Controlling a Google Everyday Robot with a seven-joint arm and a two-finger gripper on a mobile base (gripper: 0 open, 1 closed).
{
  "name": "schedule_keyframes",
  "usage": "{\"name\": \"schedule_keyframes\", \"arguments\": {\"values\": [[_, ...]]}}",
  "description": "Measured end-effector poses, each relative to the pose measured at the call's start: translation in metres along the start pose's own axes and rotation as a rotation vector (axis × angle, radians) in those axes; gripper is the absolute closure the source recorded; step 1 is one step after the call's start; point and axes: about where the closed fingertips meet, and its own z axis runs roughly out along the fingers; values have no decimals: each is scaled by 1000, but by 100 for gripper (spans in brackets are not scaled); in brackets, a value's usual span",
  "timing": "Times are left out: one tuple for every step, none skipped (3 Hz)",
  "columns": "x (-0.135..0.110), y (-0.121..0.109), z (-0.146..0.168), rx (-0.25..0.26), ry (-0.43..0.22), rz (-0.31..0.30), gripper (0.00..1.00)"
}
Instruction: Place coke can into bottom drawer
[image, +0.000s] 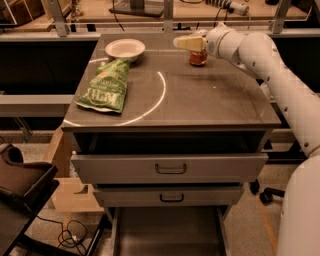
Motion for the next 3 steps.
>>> {"name": "schedule_keyframes", "arguments": {"values": [[12,0,8,-3,-7,29,0],[27,0,15,-6,-12,71,0],[40,2,23,-7,-25,140,18]]}}
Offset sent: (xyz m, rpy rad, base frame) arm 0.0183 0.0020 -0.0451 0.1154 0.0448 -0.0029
